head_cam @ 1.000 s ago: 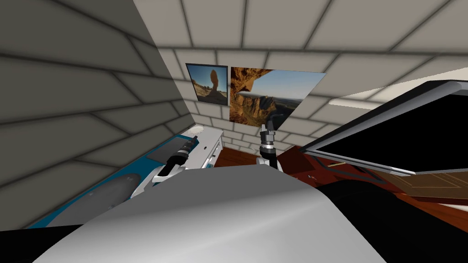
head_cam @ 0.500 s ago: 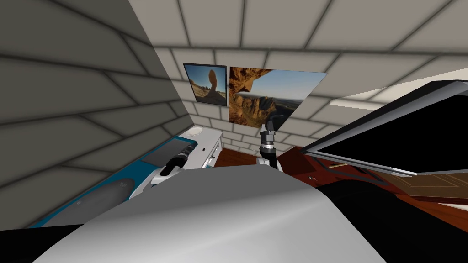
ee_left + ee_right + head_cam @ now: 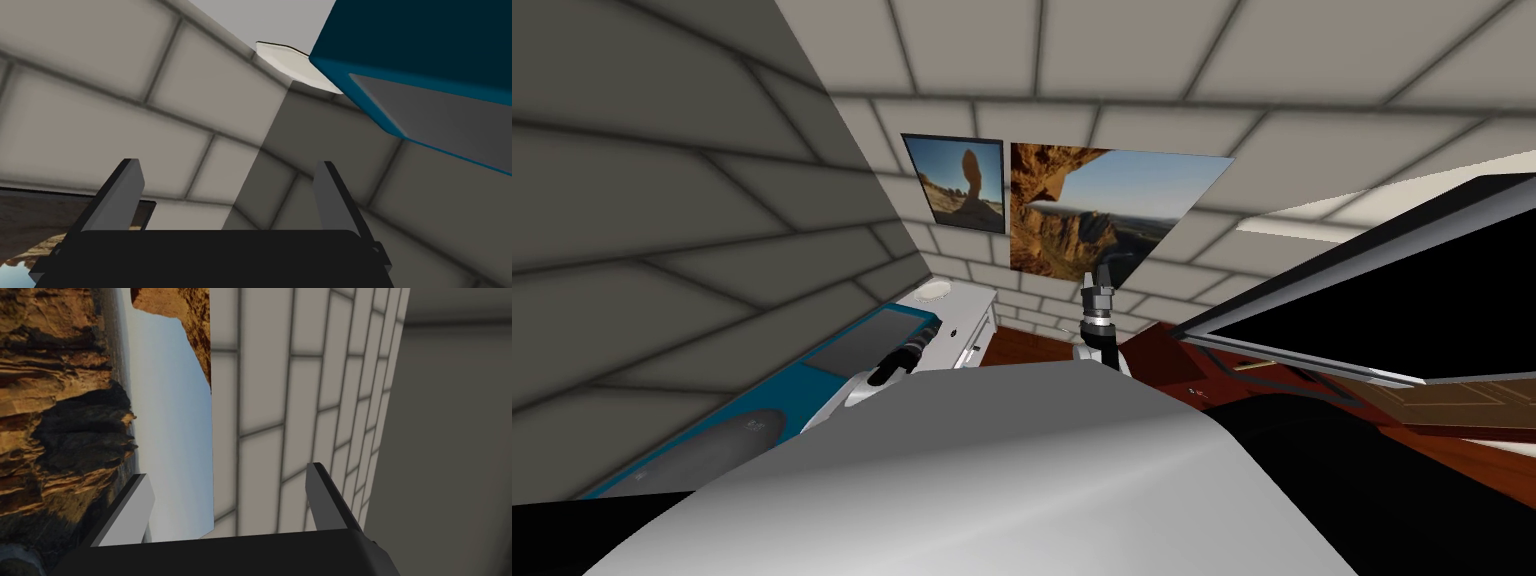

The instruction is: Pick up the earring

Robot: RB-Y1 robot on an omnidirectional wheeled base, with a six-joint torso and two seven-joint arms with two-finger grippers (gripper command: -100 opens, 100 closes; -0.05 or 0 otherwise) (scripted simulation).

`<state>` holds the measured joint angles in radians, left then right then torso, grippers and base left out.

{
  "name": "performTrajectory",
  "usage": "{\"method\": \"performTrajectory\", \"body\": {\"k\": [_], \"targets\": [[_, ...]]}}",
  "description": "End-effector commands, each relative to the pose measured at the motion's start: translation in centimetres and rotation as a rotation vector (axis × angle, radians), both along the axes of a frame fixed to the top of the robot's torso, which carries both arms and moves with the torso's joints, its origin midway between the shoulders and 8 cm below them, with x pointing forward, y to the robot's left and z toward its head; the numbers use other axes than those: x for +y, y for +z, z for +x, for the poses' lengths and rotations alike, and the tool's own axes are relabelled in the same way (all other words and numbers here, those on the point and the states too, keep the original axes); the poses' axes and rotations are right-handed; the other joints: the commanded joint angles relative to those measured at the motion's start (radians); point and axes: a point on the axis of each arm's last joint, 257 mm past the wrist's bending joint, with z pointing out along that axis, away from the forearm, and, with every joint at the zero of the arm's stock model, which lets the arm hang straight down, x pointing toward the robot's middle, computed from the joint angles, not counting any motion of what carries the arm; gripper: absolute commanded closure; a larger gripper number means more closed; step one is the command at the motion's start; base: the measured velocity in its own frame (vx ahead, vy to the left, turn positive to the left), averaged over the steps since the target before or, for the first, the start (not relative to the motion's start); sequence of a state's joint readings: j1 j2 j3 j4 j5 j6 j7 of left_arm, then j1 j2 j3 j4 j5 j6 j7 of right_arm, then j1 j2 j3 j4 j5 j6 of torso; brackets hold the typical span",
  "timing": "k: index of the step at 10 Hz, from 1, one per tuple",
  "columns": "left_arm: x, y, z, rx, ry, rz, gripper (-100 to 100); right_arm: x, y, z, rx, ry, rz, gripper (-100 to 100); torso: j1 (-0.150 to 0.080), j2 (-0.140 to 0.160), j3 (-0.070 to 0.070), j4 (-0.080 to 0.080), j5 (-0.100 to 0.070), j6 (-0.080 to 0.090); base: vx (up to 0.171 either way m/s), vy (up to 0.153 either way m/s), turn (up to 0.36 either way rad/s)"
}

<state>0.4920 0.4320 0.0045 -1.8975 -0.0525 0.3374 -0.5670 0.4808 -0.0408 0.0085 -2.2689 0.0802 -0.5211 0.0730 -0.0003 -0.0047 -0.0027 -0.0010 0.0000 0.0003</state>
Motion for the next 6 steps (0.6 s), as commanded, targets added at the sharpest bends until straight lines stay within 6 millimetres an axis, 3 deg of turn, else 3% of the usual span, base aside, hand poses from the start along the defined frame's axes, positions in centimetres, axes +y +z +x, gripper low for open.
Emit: {"method": "performTrajectory", "body": {"k": [1, 3, 4, 6], "targets": [[0.5, -2.5, -1.6, 0.078, 0.014, 0.018, -100, 0.0, 0.0, 0.0, 0.000, 0.000, 0.000, 0, 0.000, 0.000, 0.000, 0.000, 0.000, 0.000, 0.104, -0.025, -0.094], [1.1, -5.8, -3.8, 0.179, 0.030, 0.036, -100, 0.0, 0.0, 0.0, 0.000, 0.000, 0.000, 0, -0.001, -0.002, -0.001, 0.000, 0.000, 0.000, 0.124, -0.014, -0.073], [1.1, -5.8, -3.8, 0.179, 0.030, 0.036, -100, 0.0, 0.0, 0.0, 0.000, 0.000, 0.000, 0, -0.001, -0.004, -0.002, -0.001, 0.000, 0.000, 0.106, -0.003, -0.029], [1.5, -8.9, -6.1, 0.277, 0.043, 0.050, -100, 0.0, 0.0, 0.0, 0.000, 0.000, 0.000, 0, 0.000, -0.001, -0.001, 0.000, 0.000, 0.000, 0.091, -0.007, -0.075]]}}
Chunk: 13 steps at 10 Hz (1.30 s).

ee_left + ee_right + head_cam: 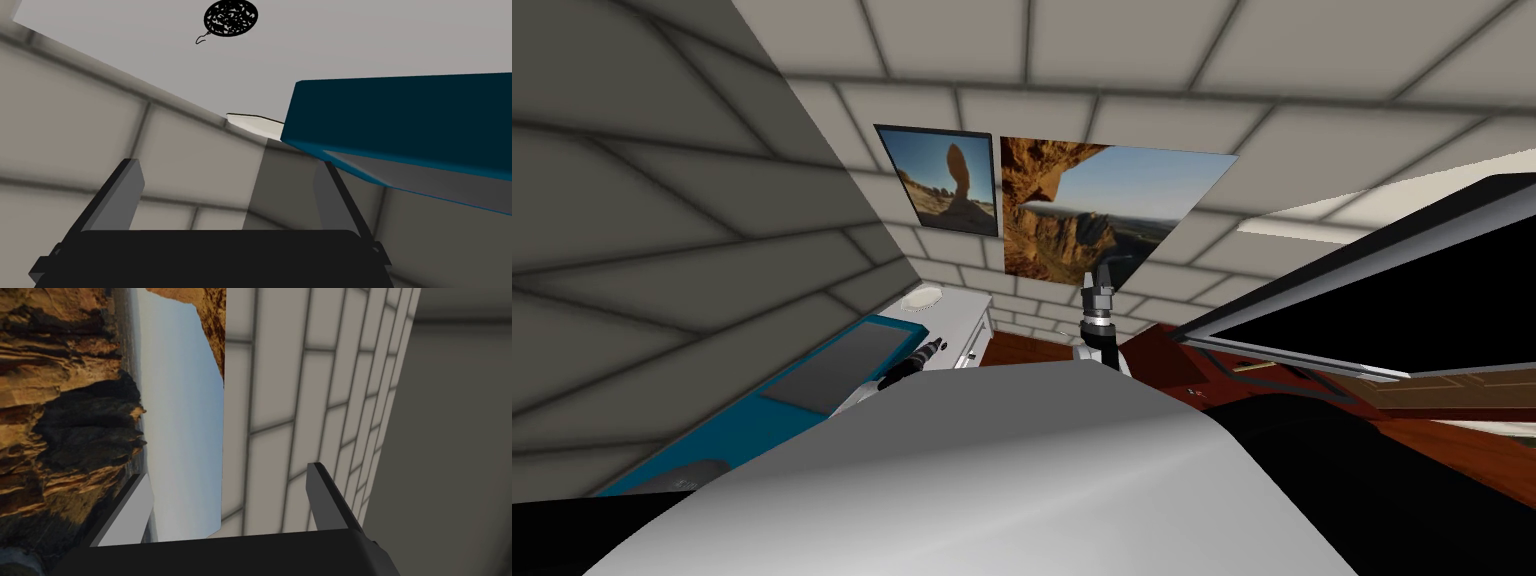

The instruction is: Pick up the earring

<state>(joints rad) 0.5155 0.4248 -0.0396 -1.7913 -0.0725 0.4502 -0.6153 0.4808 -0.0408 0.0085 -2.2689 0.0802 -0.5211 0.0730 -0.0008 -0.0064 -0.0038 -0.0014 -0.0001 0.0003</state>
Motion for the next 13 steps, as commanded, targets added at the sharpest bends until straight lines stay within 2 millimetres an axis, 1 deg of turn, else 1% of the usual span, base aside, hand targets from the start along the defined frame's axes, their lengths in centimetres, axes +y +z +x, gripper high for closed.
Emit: {"method": "performTrajectory", "body": {"k": [1, 2, 3, 6, 9, 10, 11, 12, 13], "targets": [[0.4, -2.2, -1.9, 0.078, 0.010, 0.010, -100, 0.0, 0.0, 0.0, 0.000, 0.000, 0.000, 0, 0.000, 0.000, 0.000, 0.000, 0.000, 0.000, 0.118, -0.014, -0.097], [0.5, -3.6, -3.2, 0.124, 0.016, 0.015, -100, 0.0, 0.0, 0.0, 0.000, 0.000, 0.000, 0, 0.000, -0.001, 0.000, 0.000, 0.000, 0.000, 0.141, -0.016, -0.096], [0.5, -3.6, -3.2, 0.124, 0.016, 0.015, -100, 0.0, 0.0, 0.0, 0.000, 0.000, 0.000, 0, -0.001, -0.002, -0.001, 0.000, 0.000, 0.000, 0.095, -0.008, -0.021], [0.7, -7.0, -6.7, 0.248, 0.027, 0.029, -100, 0.0, 0.0, 0.0, 0.000, 0.000, 0.000, 0, 0.000, 0.000, 0.000, 0.000, 0.000, 0.000, 0.097, -0.008, -0.066], [0.8, -9.4, -9.7, 0.343, 0.033, 0.041, -100, 0.0, 0.0, 0.0, 0.000, 0.000, 0.000, 0, 0.001, 0.000, 0.000, 0.000, 0.000, 0.000, 0.107, 0.006, -0.063], [0.8, -10.3, -11.0, 0.384, 0.035, 0.046, -100, 0.0, 0.0, 0.0, 0.000, 0.000, 0.000, 0, 0.001, 0.000, 0.000, 0.000, 0.000, 0.000, 0.105, -0.015, -0.069], [0.8, -9.8, -10.2, 0.358, 0.034, 0.042, -100, 0.0, 0.0, 0.0, 0.000, 0.000, 0.000, 0, -0.001, 0.000, 0.000, 0.000, 0.000, 0.000, 0.046, -0.010, -0.011], [0.8, -9.9, -10.4, 0.364, 0.034, 0.043, 0, 0.0, 0.0, 0.0, 0.000, 0.000, 0.000, 0, -0.001, 0.003, 0.001, 0.000, 0.000, 0.000, 0.009, -0.001, 0.003], [1.0, -10.5, -10.4, 0.362, 0.040, 0.042, -100, 0.0, 0.0, 0.0, 0.000, 0.000, 0.000, 0, 0.000, 0.005, 0.003, 0.001, 0.000, 0.000, 0.008, 0.004, -0.044]]}}
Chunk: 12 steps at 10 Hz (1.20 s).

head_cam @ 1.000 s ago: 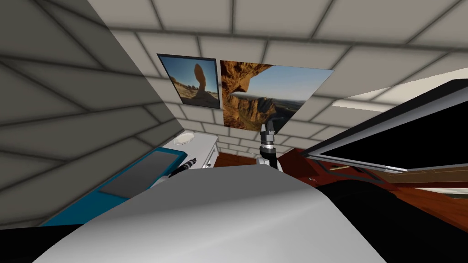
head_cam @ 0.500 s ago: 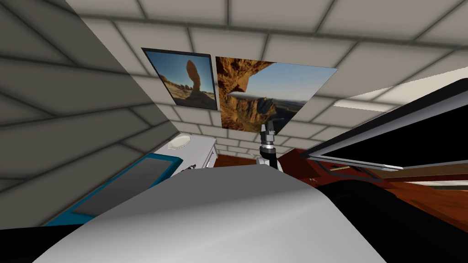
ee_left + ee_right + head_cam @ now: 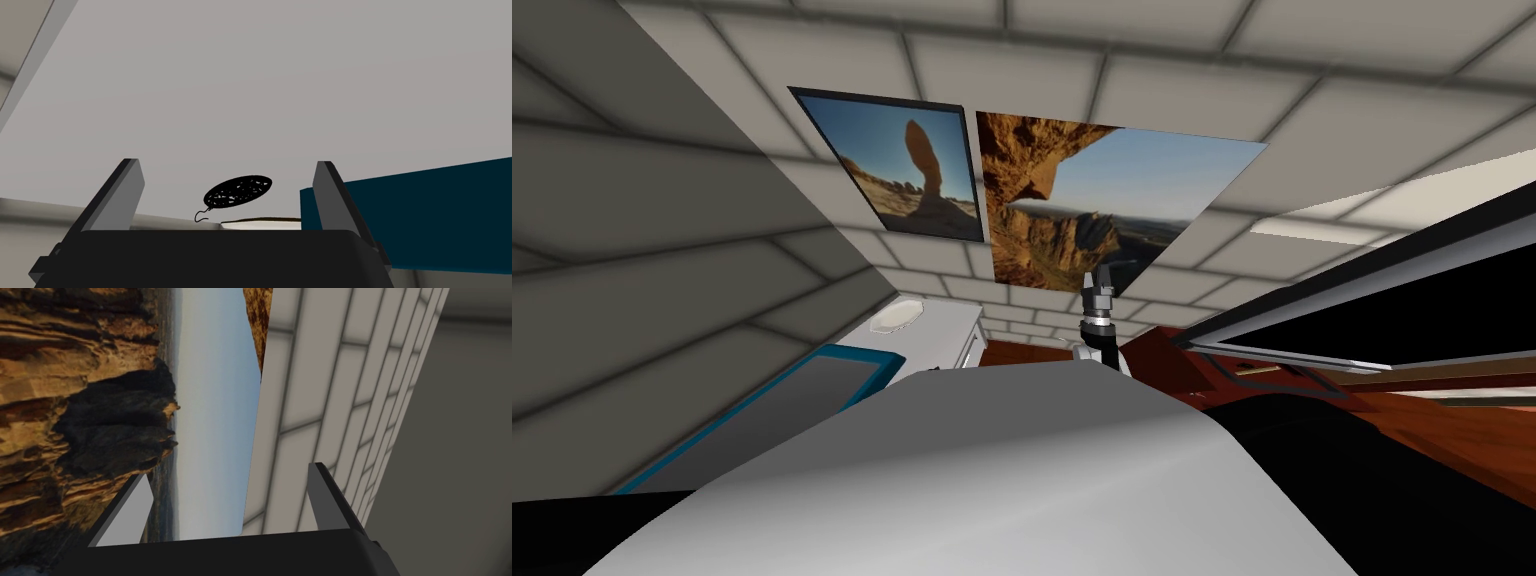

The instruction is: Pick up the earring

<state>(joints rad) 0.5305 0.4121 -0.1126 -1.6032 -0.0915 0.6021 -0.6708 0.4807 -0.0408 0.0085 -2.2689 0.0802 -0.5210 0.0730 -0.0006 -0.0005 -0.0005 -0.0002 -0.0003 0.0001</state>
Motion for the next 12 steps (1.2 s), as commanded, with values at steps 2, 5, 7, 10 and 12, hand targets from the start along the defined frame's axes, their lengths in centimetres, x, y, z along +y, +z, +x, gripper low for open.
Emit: {"method": "performTrajectory", "body": {"k": [2, 5, 7, 10, 12], "targets": [[0.4, -0.9, 0.0, -0.003, 0.009, -0.001, -100, 0.0, 0.0, 0.0, 0.000, 0.000, 0.000, 0, 0.000, 0.000, 0.000, 0.000, 0.000, 0.000, 0.008, 0.010, -0.035], [0.5, -1.3, 0.1, -0.003, 0.012, -0.001, -100, 0.0, 0.0, 0.0, 0.000, 0.000, 0.000, 0, 0.000, 0.000, 0.000, 0.000, 0.000, 0.000, 0.005, 0.007, -0.019], [0.6, -1.3, 0.1, -0.004, 0.012, -0.002, 100, 0.0, 0.0, 0.0, 0.000, 0.000, 0.000, 0, 0.000, 0.001, 0.001, 0.000, 0.000, 0.000, 0.000, 0.000, 0.000], [0.5, -1.3, 0.1, -0.004, 0.012, -0.001, 100, 0.0, 0.0, 0.0, 0.000, 0.000, 0.000, 0, 0.000, 0.001, 0.001, 0.000, 0.000, 0.000, 0.000, 0.000, 0.000], [0.4, -0.9, 0.0, -0.003, 0.009, -0.001, 100, 0.0, 0.0, 0.0, 0.000, 0.000, 0.000, 0, 0.000, 0.001, 0.001, 0.000, 0.000, 0.000, -0.002, -0.003, 0.020]]}}
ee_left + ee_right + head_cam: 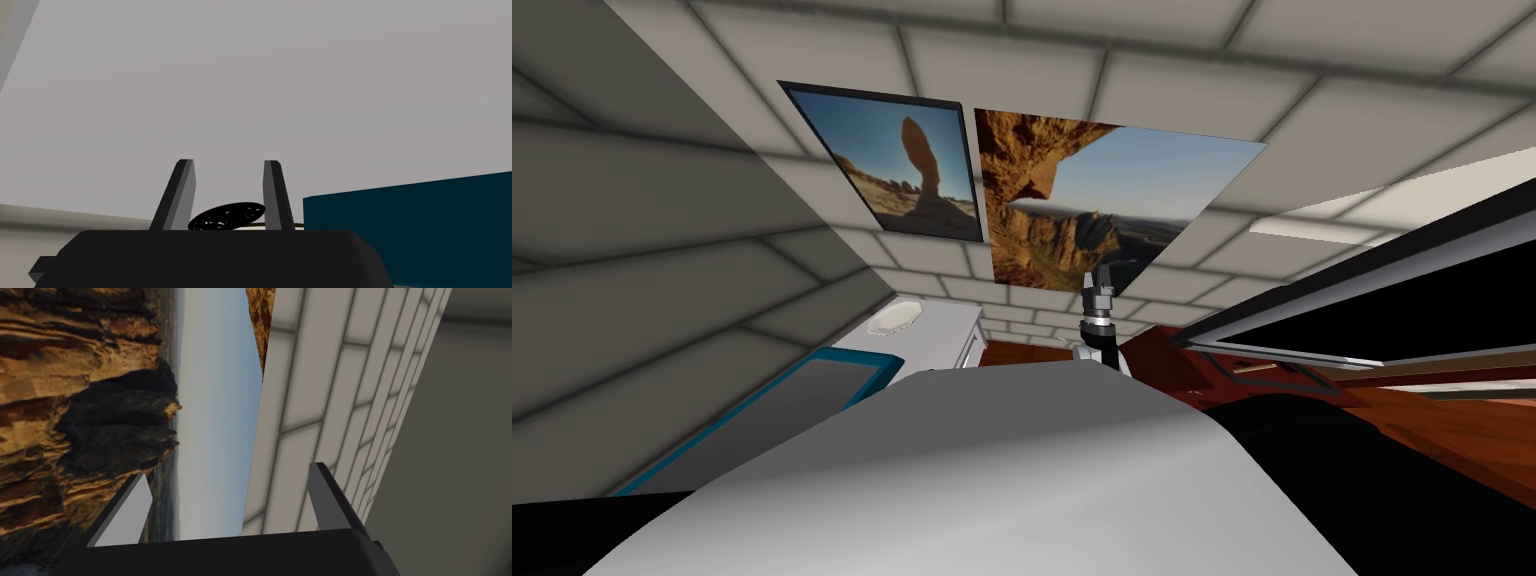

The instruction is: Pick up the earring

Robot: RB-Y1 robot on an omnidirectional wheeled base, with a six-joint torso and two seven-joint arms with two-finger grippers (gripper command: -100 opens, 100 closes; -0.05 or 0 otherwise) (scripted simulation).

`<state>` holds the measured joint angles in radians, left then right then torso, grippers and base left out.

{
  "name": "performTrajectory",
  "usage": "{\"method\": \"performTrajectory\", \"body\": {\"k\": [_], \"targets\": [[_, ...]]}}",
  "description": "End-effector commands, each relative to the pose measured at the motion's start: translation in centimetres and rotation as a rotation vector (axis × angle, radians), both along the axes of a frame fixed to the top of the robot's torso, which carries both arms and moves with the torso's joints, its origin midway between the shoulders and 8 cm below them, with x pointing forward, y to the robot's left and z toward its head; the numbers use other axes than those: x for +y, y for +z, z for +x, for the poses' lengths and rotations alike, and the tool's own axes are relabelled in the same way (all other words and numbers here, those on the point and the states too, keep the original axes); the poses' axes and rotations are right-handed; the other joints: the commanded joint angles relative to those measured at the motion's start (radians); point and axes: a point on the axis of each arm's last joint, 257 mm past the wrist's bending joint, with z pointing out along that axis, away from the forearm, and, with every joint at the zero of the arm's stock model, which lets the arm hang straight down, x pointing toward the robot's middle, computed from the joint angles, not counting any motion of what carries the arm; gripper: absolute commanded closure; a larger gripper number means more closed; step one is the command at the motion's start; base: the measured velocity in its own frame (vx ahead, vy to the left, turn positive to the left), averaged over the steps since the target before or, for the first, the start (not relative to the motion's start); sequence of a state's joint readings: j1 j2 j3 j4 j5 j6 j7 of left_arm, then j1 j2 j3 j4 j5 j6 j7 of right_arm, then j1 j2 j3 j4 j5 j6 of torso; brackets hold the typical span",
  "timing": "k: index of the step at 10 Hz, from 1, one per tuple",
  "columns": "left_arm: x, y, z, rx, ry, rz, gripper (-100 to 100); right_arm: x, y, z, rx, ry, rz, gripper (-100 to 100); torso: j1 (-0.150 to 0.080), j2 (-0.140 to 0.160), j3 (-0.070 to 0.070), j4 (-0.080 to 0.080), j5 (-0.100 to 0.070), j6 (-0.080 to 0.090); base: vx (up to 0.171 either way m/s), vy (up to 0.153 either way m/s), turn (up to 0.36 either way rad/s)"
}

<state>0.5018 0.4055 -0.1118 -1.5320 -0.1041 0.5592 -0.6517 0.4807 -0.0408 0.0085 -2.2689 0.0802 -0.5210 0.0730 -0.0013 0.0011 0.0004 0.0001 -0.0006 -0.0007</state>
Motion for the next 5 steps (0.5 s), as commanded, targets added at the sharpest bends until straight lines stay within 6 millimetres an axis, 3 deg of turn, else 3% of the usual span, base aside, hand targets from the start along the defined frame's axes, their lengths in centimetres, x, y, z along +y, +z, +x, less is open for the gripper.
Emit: {"method": "performTrajectory", "body": {"k": [1, 4, 5], "targets": [[-0.16, 0.41, -0.08, 0.002, -0.003, 0.001, 100, 0.00, 0.00, 0.00, 0.000, 0.000, 0.000, 0, 0.000, 0.000, 0.000, 0.000, 0.000, 0.000, -0.008, -0.010, 0.042], [-0.41, 1.06, -0.06, 0.001, -0.008, 0.000, 100, 0.00, 0.00, 0.00, 0.000, 0.000, 0.000, 0, -0.001, 0.001, 0.000, 0.000, 0.000, 0.000, -0.008, -0.009, 0.028], [-0.43, 1.09, -0.09, 0.003, -0.009, 0.001, 0, 0.00, 0.00, 0.00, 0.000, 0.000, 0.000, 0, 0.000, 0.000, 0.000, 0.000, 0.000, 0.000, 0.000, 0.000, 0.000]]}}
